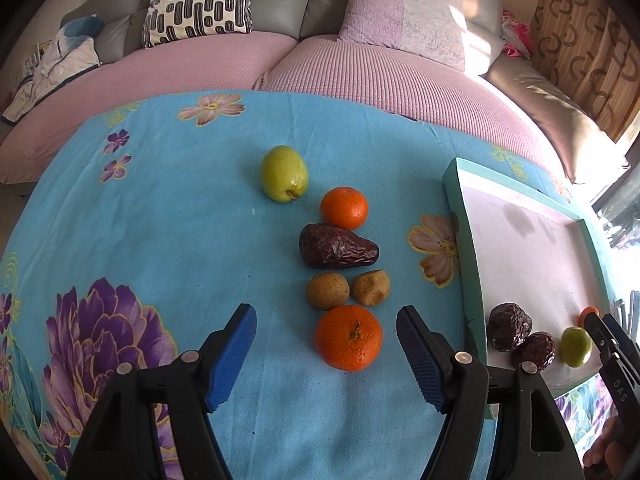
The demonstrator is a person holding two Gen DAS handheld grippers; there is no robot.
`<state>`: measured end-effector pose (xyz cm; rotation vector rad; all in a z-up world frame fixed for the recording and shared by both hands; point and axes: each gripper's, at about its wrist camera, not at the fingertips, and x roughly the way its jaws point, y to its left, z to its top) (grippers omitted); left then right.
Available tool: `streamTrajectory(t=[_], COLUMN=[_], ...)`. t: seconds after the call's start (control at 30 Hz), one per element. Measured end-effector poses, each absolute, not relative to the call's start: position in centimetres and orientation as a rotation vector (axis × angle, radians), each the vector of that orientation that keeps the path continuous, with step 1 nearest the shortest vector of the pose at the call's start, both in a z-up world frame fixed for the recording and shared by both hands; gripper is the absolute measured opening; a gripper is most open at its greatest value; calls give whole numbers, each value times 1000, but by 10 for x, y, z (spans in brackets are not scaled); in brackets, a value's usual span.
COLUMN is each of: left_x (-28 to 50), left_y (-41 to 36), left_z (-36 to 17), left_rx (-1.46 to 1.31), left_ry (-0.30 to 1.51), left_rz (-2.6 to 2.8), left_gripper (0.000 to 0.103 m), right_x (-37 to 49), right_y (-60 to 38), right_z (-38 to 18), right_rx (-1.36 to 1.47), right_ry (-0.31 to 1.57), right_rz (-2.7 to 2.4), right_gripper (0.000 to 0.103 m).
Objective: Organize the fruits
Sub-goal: 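Open both tools to release the date and pear in the tray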
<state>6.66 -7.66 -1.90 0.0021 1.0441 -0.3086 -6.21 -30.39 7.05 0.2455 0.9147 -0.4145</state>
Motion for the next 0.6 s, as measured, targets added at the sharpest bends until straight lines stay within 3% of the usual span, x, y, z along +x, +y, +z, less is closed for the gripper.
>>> streamTrajectory(t=[0.6], left_x=[66], left_y=[-75], left_z=[-17], left_rx=[5], left_ry=[1039], left_rz=[-308], left_gripper=[76], right_x=[-61], right_y=[-304], right_z=[69], right_rx=[240], right_ry=[919], right_rz=[-424], right_gripper=[56])
